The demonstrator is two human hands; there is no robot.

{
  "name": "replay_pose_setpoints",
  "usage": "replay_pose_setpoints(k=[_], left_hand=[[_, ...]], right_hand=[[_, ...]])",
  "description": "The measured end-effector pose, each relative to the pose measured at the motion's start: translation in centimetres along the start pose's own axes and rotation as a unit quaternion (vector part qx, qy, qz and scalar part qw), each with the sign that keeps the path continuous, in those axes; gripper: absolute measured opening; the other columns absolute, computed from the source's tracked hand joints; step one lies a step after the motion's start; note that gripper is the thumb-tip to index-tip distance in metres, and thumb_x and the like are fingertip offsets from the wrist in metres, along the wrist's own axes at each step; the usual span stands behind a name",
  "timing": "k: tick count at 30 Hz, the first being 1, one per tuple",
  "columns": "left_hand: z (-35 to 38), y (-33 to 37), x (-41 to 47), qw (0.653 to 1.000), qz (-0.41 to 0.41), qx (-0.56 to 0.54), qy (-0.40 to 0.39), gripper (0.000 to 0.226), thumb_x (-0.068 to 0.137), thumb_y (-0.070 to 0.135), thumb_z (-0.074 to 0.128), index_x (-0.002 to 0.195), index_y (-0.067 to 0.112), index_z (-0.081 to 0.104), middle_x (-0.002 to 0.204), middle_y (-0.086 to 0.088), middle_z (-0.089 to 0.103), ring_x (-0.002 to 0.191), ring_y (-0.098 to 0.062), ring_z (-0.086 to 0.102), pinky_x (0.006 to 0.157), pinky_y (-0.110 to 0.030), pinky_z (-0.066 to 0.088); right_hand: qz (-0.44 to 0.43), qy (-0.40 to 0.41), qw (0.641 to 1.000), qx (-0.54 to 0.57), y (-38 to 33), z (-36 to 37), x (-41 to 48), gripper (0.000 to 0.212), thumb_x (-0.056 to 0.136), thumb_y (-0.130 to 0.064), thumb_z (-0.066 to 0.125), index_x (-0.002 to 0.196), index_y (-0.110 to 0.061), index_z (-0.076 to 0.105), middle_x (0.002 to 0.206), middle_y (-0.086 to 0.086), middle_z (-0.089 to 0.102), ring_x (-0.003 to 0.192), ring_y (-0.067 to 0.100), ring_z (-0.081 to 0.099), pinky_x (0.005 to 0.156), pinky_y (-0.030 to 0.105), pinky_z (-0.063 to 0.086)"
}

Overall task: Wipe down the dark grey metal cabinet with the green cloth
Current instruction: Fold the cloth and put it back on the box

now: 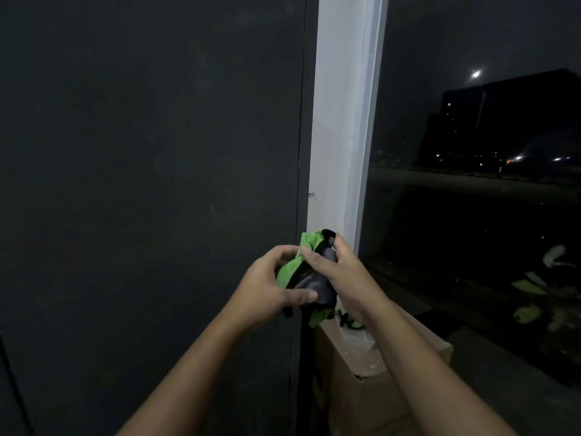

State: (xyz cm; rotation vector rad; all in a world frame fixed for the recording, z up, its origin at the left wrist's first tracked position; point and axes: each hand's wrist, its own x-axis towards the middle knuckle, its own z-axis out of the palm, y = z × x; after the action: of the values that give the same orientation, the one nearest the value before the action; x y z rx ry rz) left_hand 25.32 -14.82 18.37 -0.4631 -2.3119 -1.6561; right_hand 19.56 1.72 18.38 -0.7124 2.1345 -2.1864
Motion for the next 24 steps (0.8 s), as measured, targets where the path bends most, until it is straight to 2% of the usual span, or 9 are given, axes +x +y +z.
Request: replay_pose_setpoints(k=[2, 4, 6, 9, 12, 16, 19, 22, 24], left_hand=[[-0.5, -0.1, -0.4, 1.0, -0.012, 0.001, -0.018, 0.069, 0.067, -0.002, 0.086, 0.121, 0.032, 0.059, 0.108, 0.014, 0.069, 0.099, -0.005, 0.069, 0.077, -0.023, 0.058], [-0.8, -0.1, -0.8, 0.999, -0.017, -0.033, 0.005, 0.062, 0.069, -0.011, 0.08, 0.117, 0.023, 0.061, 0.103, 0.007, 0.072, 0.095, -0.012, 0.071, 0.074, -0.024, 0.058], [-1.3, 0.1, -1.2, 0.993, -0.032, -0.11, 0.035, 0.051, 0.073, -0.014, 0.075, 0.115, 0.013, 0.063, 0.102, -0.004, 0.074, 0.095, -0.02, 0.072, 0.078, -0.03, 0.06], [-2.1, 0.4, -1.6, 0.973, -0.046, -0.218, 0.055, 0.043, 0.075, -0.009, 0.073, 0.115, 0.005, 0.065, 0.109, -0.017, 0.072, 0.101, -0.032, 0.07, 0.088, -0.043, 0.057], [-2.9, 0.8, -1.8, 0.95, -0.064, -0.294, 0.08, 0.048, 0.074, -0.001, 0.073, 0.119, 0.01, 0.062, 0.11, -0.014, 0.07, 0.094, -0.027, 0.07, 0.076, -0.042, 0.06], [-3.4, 0.8, -1.7, 0.921, -0.102, -0.344, 0.151, 0.037, 0.082, 0.0, 0.07, 0.115, 0.013, 0.061, 0.096, -0.006, 0.069, 0.079, -0.018, 0.068, 0.061, -0.033, 0.055], [-3.5, 0.7, -2.1, 0.915, -0.186, -0.328, 0.146, 0.025, 0.083, 0.022, 0.072, 0.106, 0.014, 0.067, 0.096, -0.01, 0.067, 0.075, -0.02, 0.065, 0.063, -0.029, 0.045], [-3.6, 0.3, -2.7, 0.927, -0.237, -0.285, 0.054, 0.057, 0.074, 0.042, 0.083, 0.121, 0.015, 0.067, 0.112, -0.004, 0.073, 0.102, -0.022, 0.07, 0.091, -0.04, 0.052], [-3.5, -0.1, -3.1, 0.941, -0.237, -0.238, 0.041, 0.089, 0.061, 0.033, 0.094, 0.135, 0.016, 0.048, 0.122, -0.004, 0.069, 0.11, -0.025, 0.067, 0.099, -0.047, 0.052]], right_hand=[[0.01, 0.004, 0.998, -0.063, -0.4, 0.0, 0.1, 0.062, 0.075, -0.063, 0.077, 0.12, -0.027, 0.054, 0.114, -0.002, 0.073, 0.105, 0.018, 0.072, 0.092, 0.048, 0.059], [0.011, -0.015, 0.995, -0.094, -1.1, 0.2, 0.1, 0.08, 0.064, -0.075, 0.077, 0.122, -0.027, 0.05, 0.116, -0.002, 0.071, 0.106, 0.015, 0.071, 0.094, 0.045, 0.058], [0.016, -0.046, 0.995, -0.089, -1.6, 0.2, 0.2, 0.081, 0.066, -0.066, 0.08, 0.127, -0.023, 0.047, 0.124, 0.001, 0.069, 0.11, 0.014, 0.069, 0.094, 0.038, 0.057], [0.021, -0.121, 0.992, -0.019, -2.4, -0.1, 0.3, 0.055, 0.082, -0.031, 0.076, 0.128, -0.012, 0.053, 0.124, 0.008, 0.069, 0.113, 0.019, 0.068, 0.089, 0.028, 0.056], [0.042, -0.185, 0.981, 0.049, -2.2, -0.6, 0.4, 0.051, 0.085, -0.014, 0.074, 0.132, 0.0, 0.057, 0.124, 0.018, 0.068, 0.114, 0.031, 0.067, 0.087, 0.032, 0.056], [0.093, -0.172, 0.975, 0.103, -1.4, 0.3, 0.5, 0.059, 0.078, -0.016, 0.079, 0.129, 0.008, 0.06, 0.122, 0.027, 0.066, 0.11, 0.037, 0.065, 0.091, 0.037, 0.054], [0.108, -0.131, 0.974, 0.152, -1.6, 1.9, 0.4, 0.047, 0.088, -0.019, 0.071, 0.123, 0.012, 0.063, 0.118, 0.027, 0.068, 0.106, 0.037, 0.067, 0.087, 0.035, 0.057], [0.105, -0.085, 0.981, 0.136, -1.7, 3.4, 0.3, 0.041, 0.094, -0.022, 0.067, 0.119, 0.01, 0.066, 0.113, 0.026, 0.071, 0.095, 0.03, 0.072, 0.081, 0.033, 0.06], [0.098, -0.059, 0.988, 0.107, -1.4, 4.0, 0.4, 0.043, 0.093, -0.03, 0.069, 0.116, 0.006, 0.069, 0.108, 0.023, 0.073, 0.093, 0.028, 0.074, 0.081, 0.034, 0.06]])
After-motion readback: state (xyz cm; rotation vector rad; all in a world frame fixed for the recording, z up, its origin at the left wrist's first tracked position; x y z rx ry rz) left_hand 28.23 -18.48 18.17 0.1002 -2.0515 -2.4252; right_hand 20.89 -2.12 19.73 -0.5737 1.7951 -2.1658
